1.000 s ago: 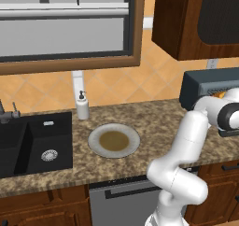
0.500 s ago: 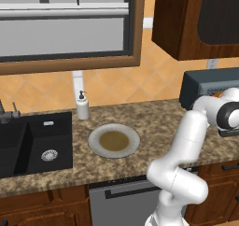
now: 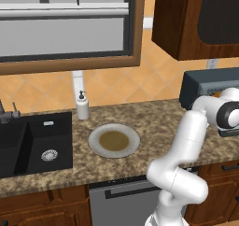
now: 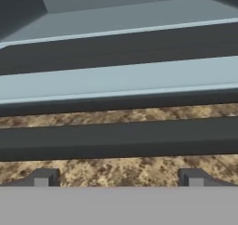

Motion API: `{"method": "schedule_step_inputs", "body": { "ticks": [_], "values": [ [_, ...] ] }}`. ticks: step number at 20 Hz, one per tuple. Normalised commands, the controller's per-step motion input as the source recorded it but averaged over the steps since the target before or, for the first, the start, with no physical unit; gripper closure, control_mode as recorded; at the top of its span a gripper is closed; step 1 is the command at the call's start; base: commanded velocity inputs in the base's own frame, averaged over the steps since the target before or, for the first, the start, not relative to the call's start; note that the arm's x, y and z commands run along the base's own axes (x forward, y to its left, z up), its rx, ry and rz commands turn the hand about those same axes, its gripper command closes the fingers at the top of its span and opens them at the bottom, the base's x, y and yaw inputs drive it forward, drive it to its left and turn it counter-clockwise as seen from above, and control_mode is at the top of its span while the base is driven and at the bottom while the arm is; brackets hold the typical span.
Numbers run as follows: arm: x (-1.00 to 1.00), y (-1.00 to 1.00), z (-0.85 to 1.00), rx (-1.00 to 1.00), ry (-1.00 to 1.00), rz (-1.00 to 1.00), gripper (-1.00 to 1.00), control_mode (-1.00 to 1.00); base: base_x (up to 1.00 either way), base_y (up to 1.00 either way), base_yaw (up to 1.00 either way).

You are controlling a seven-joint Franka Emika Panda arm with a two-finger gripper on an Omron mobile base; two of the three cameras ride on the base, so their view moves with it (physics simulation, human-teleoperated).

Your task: Pick up the kebab skewer and baguette bread, and place them inside the toaster oven. Close the toaster oven door and start by setting the timer.

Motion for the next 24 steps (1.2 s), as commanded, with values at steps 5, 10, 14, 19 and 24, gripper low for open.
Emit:
{"method": "schedule_step_inputs", "body": {
  "ticks": [5,10,14,19,24],
  "values": [
    [0.02,0.00,-0.12,0.00,-0.01,-0.01,-1.00,-1.00,0.00,0.00,0.00],
    [0.03,0.00,-0.15,0.00,0.00,0.00,-1.00,-1.00,0.00,0.00,0.00],
    [0.23,0.00,-0.01,0.00,0.00,0.00,-1.00,-1.00,0.00,0.00,0.00],
    [0.23,0.00,-0.01,0.00,0.00,0.00,-1.00,-1.00,0.00,0.00,0.00],
    [0.00,0.00,-0.19,-0.01,0.00,0.00,-1.00,-1.00,0.00,0.00,0.00]
  ]
}}
